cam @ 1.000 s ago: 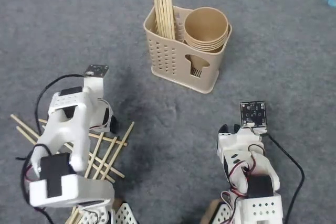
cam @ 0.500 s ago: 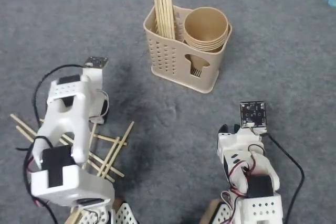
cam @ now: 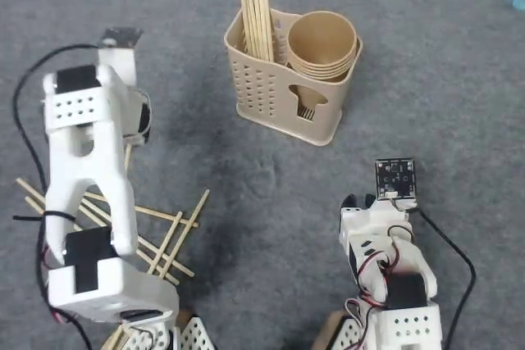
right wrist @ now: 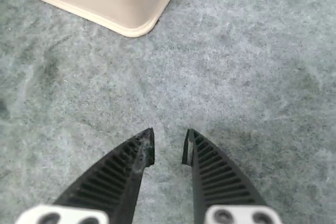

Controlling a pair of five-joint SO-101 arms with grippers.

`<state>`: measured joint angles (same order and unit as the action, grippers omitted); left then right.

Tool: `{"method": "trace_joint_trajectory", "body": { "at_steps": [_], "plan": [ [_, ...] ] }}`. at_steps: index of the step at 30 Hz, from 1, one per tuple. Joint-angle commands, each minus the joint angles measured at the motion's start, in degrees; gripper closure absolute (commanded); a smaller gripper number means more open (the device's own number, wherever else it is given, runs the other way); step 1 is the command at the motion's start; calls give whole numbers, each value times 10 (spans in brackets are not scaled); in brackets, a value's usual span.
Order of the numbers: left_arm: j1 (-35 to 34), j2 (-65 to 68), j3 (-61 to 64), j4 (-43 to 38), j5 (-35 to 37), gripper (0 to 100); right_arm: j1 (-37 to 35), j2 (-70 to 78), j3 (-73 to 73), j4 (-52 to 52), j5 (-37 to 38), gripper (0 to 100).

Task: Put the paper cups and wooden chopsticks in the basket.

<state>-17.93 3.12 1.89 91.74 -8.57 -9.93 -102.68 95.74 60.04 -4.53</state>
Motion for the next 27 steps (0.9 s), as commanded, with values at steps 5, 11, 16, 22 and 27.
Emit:
{"method": "trace_joint_trajectory", "body": {
  "at_steps": [5, 11, 16, 22, 27],
  "plan": [
    [3, -146, 81, -32, 11, 988, 6, -14, 8, -10, 12, 902],
    [4, -319, 256, -219, 12, 988, 5, -14, 8, -10, 12, 902],
    [48, -418, 310, -331, 76, 988, 6, -14, 8, -10, 12, 902],
    [123, -448, 306, -513, 177, 988, 7, -14, 8, -10, 11, 902],
    [170, -450, 306, -747, 200, 988, 7, -14, 8, -10, 11, 902]
  ]
}}
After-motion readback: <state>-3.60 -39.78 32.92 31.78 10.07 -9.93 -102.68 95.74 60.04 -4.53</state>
